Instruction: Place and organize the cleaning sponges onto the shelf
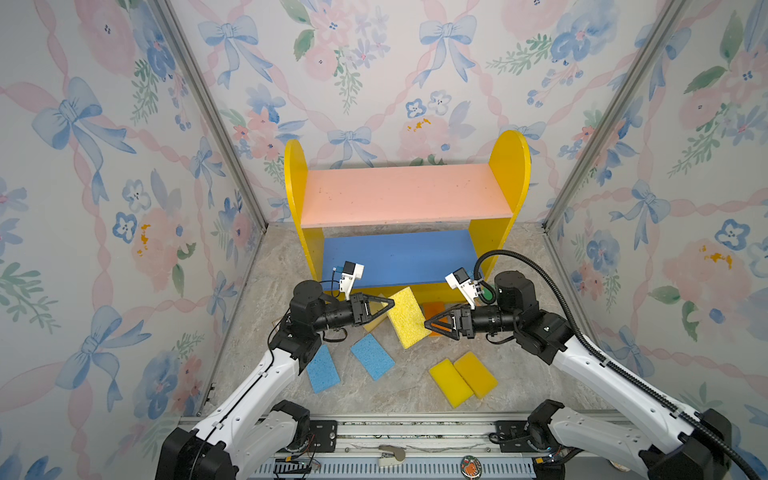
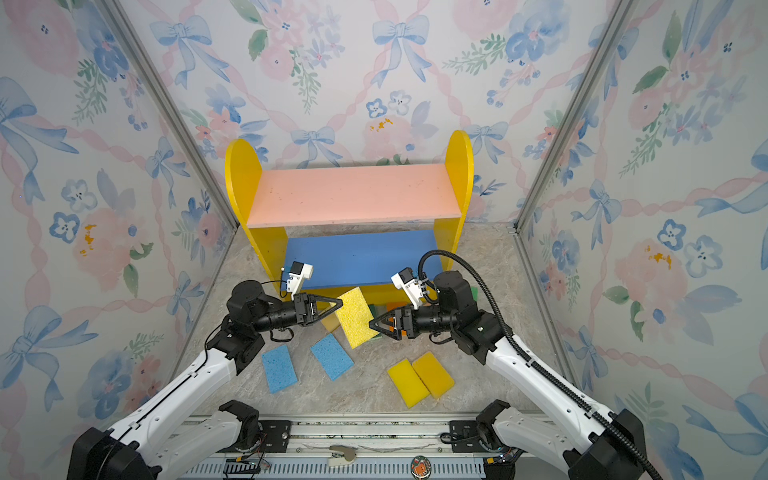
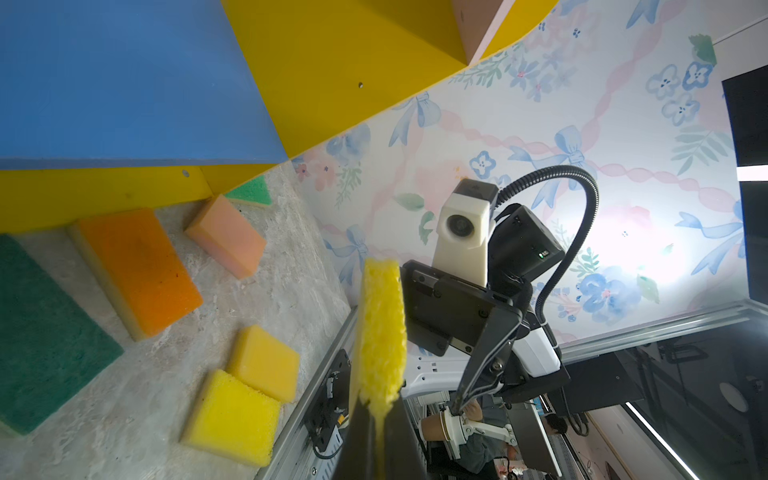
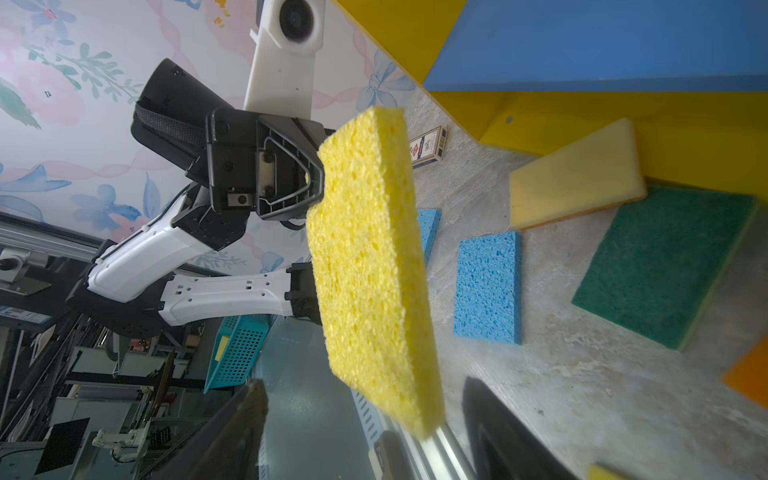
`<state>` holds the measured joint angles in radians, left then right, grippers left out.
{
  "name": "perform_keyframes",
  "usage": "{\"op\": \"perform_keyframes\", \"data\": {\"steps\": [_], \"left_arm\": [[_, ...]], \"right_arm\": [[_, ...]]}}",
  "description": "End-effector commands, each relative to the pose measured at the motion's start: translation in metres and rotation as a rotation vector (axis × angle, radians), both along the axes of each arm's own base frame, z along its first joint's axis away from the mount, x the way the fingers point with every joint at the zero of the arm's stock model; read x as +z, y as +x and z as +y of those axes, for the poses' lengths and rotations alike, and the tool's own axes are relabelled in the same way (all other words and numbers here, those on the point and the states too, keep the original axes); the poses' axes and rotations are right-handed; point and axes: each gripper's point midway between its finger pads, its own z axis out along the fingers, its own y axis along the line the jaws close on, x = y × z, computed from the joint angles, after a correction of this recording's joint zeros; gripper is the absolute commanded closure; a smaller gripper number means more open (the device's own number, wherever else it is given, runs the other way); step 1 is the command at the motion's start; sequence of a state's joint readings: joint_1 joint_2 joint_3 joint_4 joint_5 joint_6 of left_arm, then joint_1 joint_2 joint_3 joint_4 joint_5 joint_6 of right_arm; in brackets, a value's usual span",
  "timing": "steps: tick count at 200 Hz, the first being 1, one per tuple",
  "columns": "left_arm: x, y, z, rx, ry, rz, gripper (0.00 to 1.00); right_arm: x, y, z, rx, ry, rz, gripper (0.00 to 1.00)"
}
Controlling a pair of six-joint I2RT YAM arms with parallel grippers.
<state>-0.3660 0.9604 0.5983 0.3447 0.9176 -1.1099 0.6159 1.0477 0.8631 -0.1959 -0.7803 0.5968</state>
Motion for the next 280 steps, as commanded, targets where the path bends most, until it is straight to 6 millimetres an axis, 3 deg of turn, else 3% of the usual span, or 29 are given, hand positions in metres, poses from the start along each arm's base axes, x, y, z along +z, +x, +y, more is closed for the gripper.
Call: {"op": "perform_keyframes", "data": {"steps": [1,32,137,228,259,272,280], "left_arm": [[0.025,-0.006,0.001,-0.021,-0.04,-0.06,1.0],[0.027,-0.007,0.001,-0.021,-0.048,-0.061,1.0],[0.027,-0.008,0.001,-0.019,-0.063,-0.053,1.0],[0.019,-0.006,0.0,-0.023,-0.057,-0.041,1.0],[0.013,-0.003,0.001,-0.011,-0.049,-0.035,1.0],[0.01,0.0,0.002,0.002,-0.045,-0.031,0.87],[0.008,0.002,0.003,0.016,-0.041,-0.032,0.7]], "right_arm": [[-0.001,0.0,0.002,0.016,0.024,0.014,0.26],[-0.003,-0.002,0.008,0.024,0.037,0.031,0.33],[-0.011,-0.004,0.02,0.047,0.03,0.047,0.44],[-0.01,-0.007,0.022,0.054,0.041,0.042,0.76],[-0.013,0.001,0.021,0.015,0.03,0.035,0.85],[-0.014,0.002,0.021,0.007,0.031,0.039,0.86],[-0.013,0.003,0.02,-0.001,0.034,0.04,0.86]]}}
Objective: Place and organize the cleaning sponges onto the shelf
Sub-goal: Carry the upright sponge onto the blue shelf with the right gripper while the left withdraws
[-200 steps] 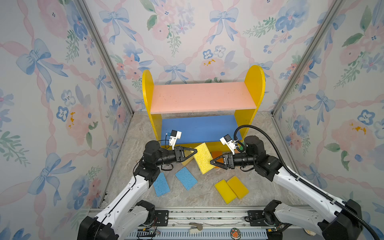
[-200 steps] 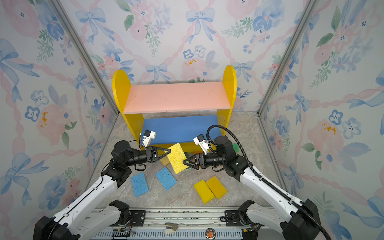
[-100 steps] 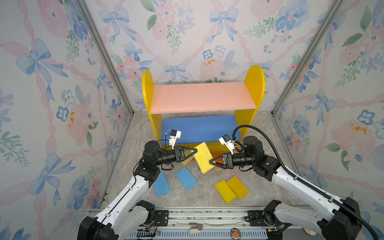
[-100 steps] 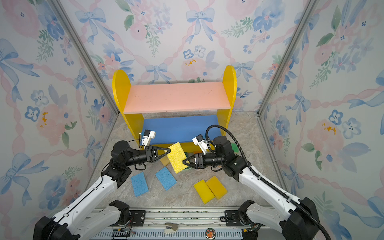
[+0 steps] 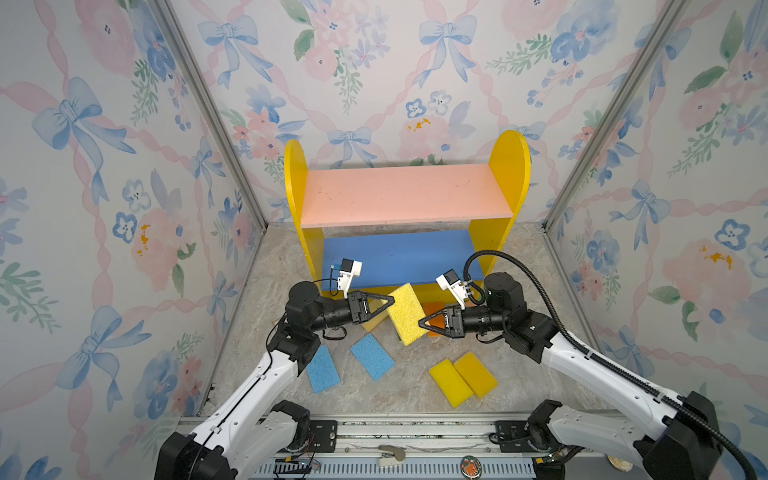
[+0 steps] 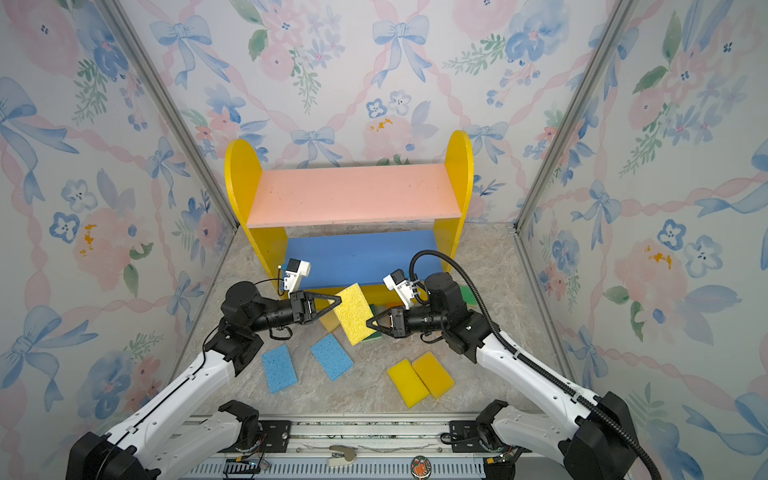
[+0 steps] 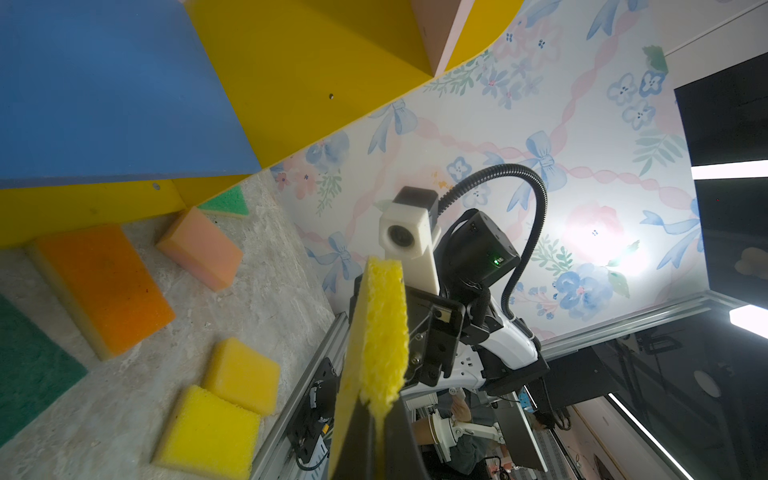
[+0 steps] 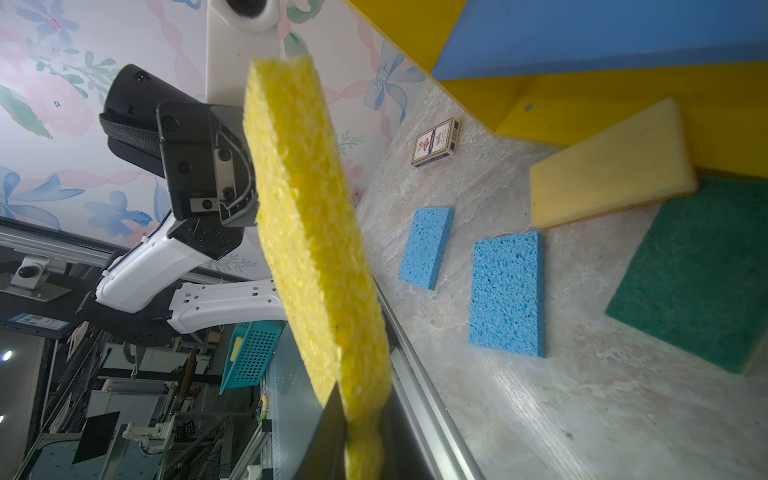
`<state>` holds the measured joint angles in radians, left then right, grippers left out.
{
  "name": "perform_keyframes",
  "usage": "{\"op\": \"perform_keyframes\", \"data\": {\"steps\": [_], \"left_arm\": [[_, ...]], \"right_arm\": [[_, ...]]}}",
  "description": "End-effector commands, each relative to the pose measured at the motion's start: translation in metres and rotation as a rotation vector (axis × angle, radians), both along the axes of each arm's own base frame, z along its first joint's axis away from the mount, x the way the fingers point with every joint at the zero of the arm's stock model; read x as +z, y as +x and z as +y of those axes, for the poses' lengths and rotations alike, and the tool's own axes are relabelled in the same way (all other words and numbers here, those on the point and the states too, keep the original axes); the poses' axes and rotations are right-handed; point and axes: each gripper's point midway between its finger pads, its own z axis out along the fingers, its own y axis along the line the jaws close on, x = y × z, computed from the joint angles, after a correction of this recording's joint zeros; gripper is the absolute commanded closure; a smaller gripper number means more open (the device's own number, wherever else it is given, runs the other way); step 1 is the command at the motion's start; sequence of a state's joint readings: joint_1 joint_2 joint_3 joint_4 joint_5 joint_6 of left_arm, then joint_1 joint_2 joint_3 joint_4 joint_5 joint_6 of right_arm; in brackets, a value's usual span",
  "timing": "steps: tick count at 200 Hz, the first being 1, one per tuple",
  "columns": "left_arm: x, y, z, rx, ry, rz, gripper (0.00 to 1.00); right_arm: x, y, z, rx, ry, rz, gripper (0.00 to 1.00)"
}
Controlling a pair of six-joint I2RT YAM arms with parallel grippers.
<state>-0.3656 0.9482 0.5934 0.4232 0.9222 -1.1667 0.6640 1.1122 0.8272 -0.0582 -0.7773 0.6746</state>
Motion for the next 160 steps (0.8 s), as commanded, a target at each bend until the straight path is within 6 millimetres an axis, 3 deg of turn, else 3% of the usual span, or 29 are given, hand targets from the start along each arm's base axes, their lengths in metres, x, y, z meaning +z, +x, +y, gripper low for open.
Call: {"op": "perform_keyframes", "data": {"steps": [1,25,46,65,84,123,140,160], "left_arm": [[-0.007,0.005,0.003,0.021,0.006,-0.007,0.67],[-0.009,0.011,0.01,0.067,0.015,-0.026,0.26],[-0.015,0.024,0.028,0.177,0.087,-0.053,0.03],[-0.022,0.033,0.052,0.324,0.232,-0.099,0.02],[-0.025,0.034,0.073,0.447,0.268,-0.108,0.02],[-0.045,0.02,0.111,0.659,0.326,-0.093,0.02],[-0.054,0.012,0.135,0.769,0.397,-0.084,0.02],[-0.054,0.002,0.159,0.884,0.444,-0.095,0.02]], "right_arm": [[-0.002,0.002,0.001,-0.023,0.005,-0.003,0.86],[0.0,0.006,-0.001,-0.054,0.012,-0.01,0.86],[0.004,0.011,-0.004,-0.093,0.013,-0.022,0.86],[0.005,0.02,-0.007,-0.143,0.006,-0.019,0.86],[0.007,0.031,-0.01,-0.213,0.001,-0.015,0.86],[0.005,0.058,-0.011,-0.423,-0.022,-0.011,0.86],[0.006,0.067,0.0,-0.48,-0.017,0.002,0.86],[0.006,0.077,0.026,-0.487,0.005,0.027,0.86]]}}
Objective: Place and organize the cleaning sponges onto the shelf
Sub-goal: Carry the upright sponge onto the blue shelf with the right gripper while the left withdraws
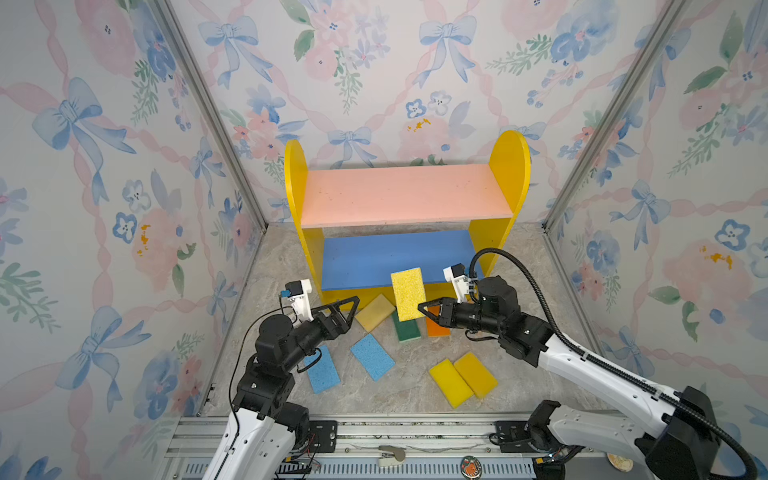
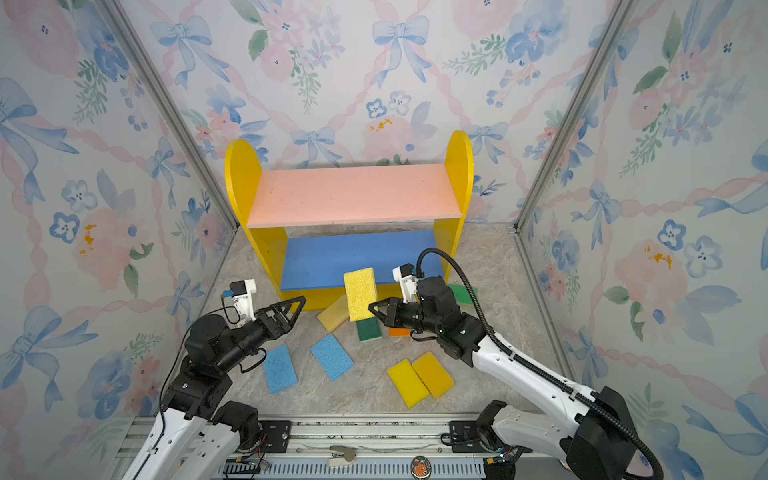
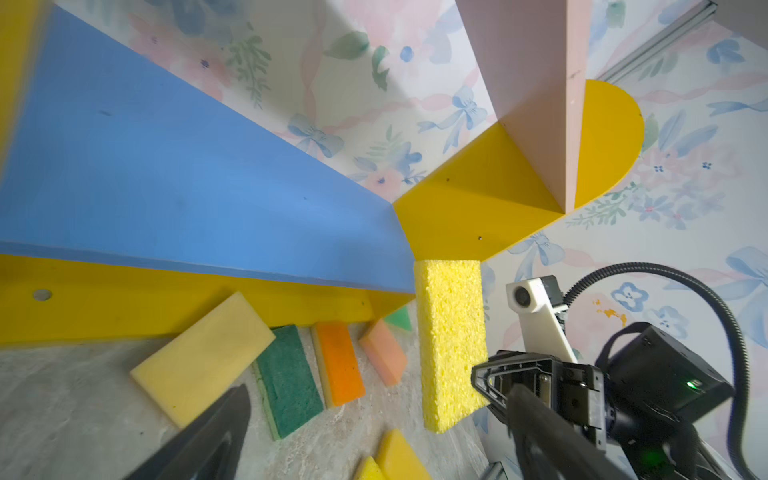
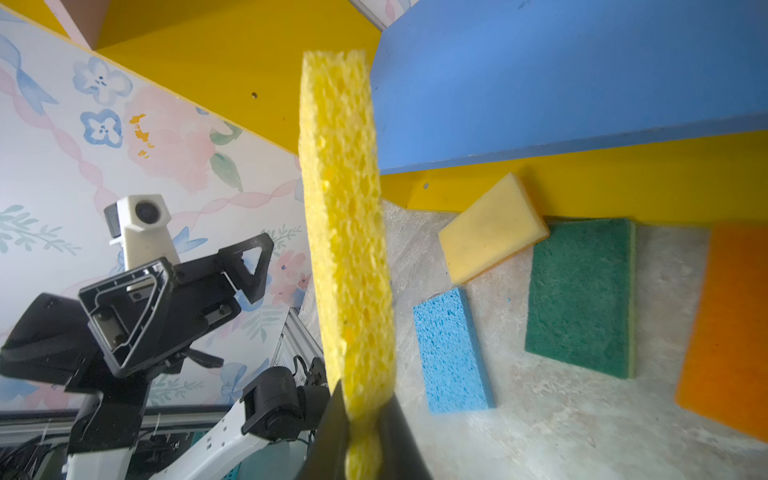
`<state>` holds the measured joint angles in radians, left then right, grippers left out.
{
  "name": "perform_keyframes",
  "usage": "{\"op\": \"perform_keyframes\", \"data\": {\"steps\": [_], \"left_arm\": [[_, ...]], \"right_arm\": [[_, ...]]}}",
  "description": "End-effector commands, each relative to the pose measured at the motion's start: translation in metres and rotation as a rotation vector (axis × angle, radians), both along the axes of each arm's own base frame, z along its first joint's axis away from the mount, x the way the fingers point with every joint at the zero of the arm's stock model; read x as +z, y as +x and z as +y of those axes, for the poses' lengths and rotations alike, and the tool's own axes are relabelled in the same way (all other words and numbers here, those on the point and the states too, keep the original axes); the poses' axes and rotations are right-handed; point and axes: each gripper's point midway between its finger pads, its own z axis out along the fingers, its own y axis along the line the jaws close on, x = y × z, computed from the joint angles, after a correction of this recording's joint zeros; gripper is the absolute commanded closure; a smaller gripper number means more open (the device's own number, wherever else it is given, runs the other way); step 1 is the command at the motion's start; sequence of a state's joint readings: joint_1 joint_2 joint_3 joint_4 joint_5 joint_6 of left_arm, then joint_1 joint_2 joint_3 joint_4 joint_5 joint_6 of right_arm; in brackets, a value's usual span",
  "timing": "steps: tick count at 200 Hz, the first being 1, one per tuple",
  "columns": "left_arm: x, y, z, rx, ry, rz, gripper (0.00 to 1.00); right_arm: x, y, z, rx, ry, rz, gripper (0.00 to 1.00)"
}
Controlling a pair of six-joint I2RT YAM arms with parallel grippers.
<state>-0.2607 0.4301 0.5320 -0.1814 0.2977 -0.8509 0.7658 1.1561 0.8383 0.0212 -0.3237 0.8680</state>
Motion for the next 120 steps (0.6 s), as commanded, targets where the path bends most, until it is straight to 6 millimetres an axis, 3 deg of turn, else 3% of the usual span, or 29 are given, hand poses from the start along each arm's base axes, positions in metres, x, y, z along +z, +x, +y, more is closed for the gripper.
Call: {"op": "perform_keyframes", "data": {"steps": [1,46,87,116,120], "left_arm": [[-0.027,-0.004,0.041,0.21,0.125,0.057,0.02],[-0.002,-0.027,0.077,0.373,0.173,-0.019,0.02],[0.016,-0.045,0.096,0.442,0.229,-0.067,0.02],[0.013,-0.052,0.102,0.461,0.276,-0.065,0.02],[0.026,-0.057,0.104,0.466,0.266,-0.094,0.02]], "right_arm": [[0.017,0.026,0.022,-0.107,0.06,-0.014,0.86],[0.017,0.055,0.103,-0.032,0.124,0.034,0.86],[0.003,0.085,0.157,-0.012,0.158,0.074,0.87],[-0.012,0.1,0.185,-0.003,0.177,0.112,0.87],[-0.014,0.102,0.189,-0.002,0.178,0.116,0.87]]}}
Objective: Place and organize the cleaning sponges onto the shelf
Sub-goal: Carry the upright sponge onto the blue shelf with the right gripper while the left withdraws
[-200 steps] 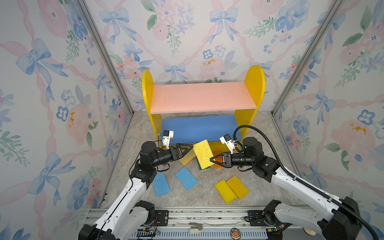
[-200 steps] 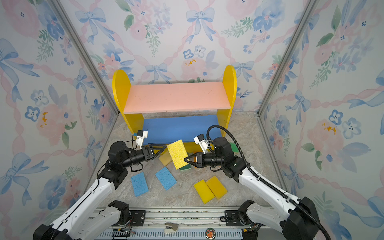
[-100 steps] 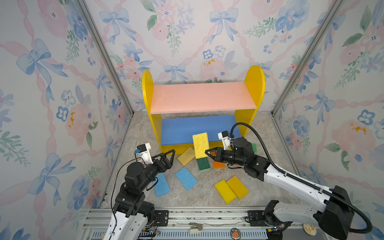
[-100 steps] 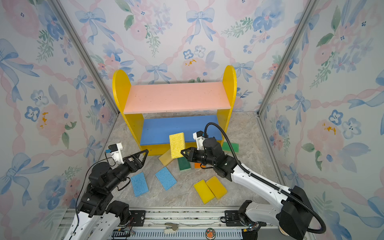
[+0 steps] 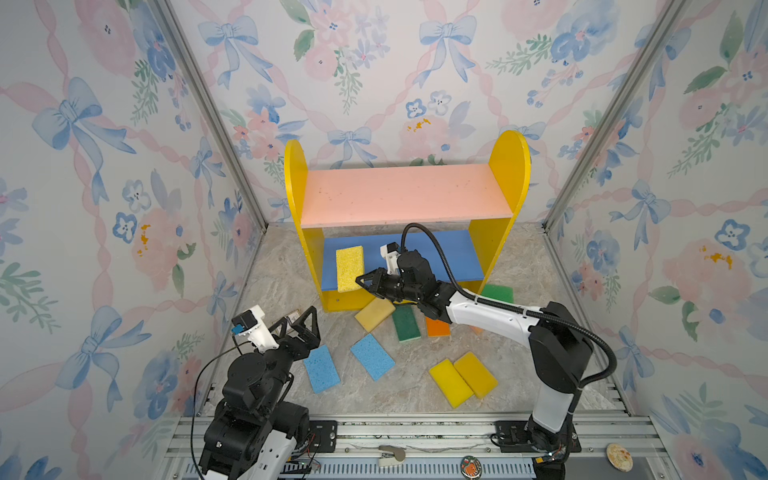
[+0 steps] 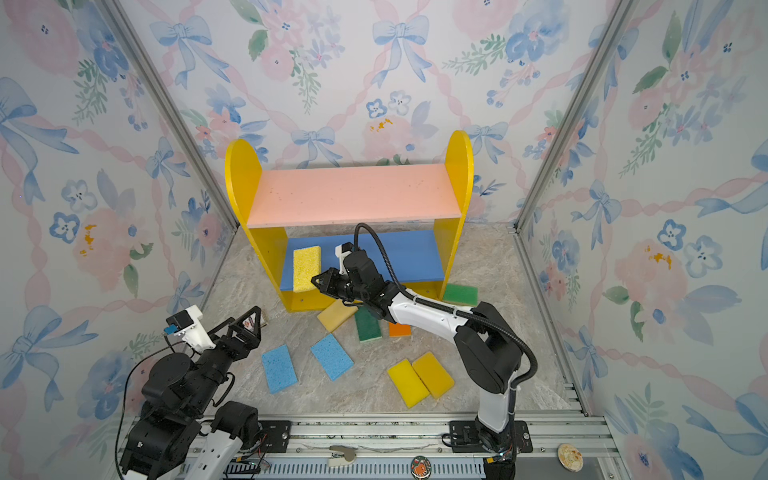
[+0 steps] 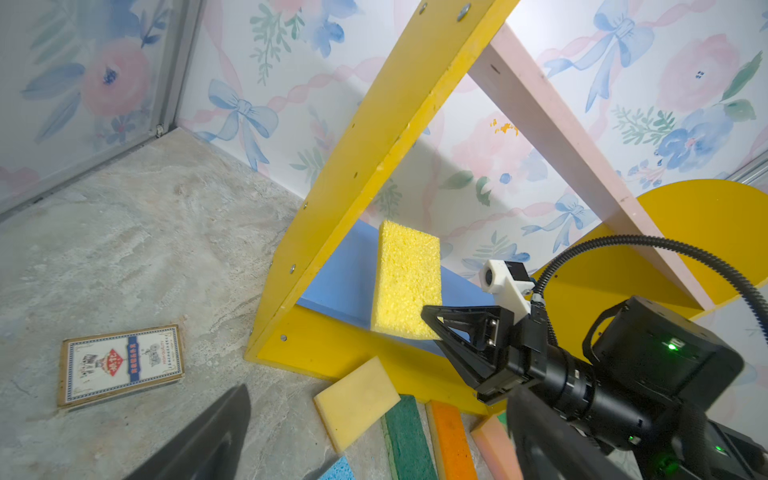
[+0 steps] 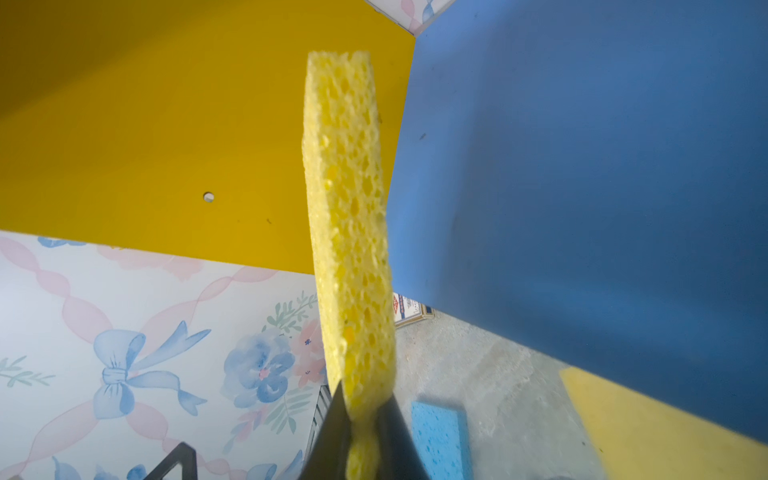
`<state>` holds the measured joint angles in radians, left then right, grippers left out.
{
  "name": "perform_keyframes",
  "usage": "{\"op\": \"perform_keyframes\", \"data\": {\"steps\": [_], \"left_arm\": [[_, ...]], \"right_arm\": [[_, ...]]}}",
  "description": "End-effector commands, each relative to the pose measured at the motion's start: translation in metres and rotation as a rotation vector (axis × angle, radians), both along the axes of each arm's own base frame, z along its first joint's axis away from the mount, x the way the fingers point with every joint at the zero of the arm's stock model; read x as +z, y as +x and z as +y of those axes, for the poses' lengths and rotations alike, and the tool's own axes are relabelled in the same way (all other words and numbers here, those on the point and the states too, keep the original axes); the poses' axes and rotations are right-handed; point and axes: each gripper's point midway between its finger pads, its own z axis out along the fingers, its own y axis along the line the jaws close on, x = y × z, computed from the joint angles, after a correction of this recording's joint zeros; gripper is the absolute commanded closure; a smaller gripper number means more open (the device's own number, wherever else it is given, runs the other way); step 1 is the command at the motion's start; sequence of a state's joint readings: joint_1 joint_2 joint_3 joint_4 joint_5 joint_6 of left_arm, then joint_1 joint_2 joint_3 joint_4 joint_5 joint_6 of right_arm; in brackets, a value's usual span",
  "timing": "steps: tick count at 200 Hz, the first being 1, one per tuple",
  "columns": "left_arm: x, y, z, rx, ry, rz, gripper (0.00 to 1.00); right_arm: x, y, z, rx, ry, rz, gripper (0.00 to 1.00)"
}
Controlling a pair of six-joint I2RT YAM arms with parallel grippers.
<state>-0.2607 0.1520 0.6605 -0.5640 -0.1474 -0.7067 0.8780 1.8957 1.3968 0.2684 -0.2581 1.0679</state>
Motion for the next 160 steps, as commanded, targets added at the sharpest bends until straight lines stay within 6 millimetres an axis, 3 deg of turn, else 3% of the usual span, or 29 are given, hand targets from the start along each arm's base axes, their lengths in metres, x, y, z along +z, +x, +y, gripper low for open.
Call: {"op": "perform_keyframes", "data": {"steps": [1,58,111,160], "left_arm": [[0.005,-0.012,0.014,0.052,0.072,0.001,0.02],[0.008,-0.015,0.012,0.035,0.082,-0.001,0.02],[0.008,-0.015,0.01,0.023,0.079,0.0,0.02],[0.005,-0.015,0.009,0.018,0.066,0.004,0.02]], "right_arm": [[0.009,0.007,0.024,0.01,0.065,0.005,0.87],[-0.012,0.018,0.061,0.036,0.054,0.025,0.87],[-0.025,0.03,0.061,0.007,0.018,0.033,0.85],[-0.042,0.03,0.049,-0.005,-0.09,0.021,0.74]]}}
